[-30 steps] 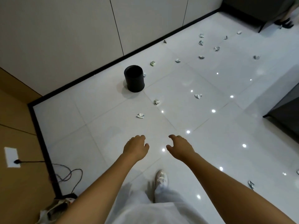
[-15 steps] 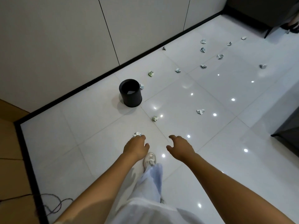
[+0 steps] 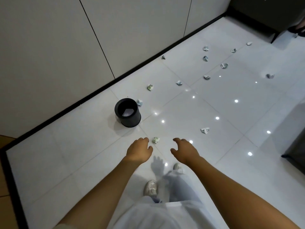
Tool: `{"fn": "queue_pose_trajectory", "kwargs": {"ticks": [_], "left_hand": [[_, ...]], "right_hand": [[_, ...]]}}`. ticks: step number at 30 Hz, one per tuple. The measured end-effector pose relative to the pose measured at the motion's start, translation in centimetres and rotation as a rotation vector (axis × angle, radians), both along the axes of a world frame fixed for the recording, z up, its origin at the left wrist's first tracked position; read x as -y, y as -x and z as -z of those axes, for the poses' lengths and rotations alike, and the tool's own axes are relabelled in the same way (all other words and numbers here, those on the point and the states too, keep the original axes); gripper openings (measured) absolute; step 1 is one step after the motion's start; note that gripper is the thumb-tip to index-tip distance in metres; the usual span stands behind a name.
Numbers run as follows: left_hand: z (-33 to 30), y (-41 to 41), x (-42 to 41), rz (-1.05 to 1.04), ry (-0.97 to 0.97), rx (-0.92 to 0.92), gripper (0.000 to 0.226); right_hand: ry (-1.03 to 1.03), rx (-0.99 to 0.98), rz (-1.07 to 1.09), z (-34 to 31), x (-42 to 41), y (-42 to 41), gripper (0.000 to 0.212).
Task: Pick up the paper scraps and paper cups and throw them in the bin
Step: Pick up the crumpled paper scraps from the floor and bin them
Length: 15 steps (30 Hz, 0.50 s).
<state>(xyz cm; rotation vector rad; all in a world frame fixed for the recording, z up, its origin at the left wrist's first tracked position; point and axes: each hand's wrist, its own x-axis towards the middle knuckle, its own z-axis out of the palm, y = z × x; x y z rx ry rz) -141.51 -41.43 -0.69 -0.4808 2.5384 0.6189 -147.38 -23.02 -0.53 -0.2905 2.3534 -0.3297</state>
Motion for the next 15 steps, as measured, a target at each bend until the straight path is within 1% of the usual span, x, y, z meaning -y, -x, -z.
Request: {"fn": "queue_pose_trajectory", "kwargs": {"ticks": [6,11,15], "left_hand": [[1.4,8.7,-0.5,-0.109,-0.007,-0.005,0.038],[1.8,16.7,-2.6,-0.241,-0.067,0.009,0.039],[2.0,20.5,-3.8,-0.371,-0.104,0.01,0.042]], "right_hand": [[0.003,0.003,-0.102,0.8,0.2,11.0,0.055],[-0.02,-0.02,-0.226,1.3,-0.1,20.9,0.054],[-0.015,0.004,-0.309,1.7,0.3,26.2,0.054]]}}
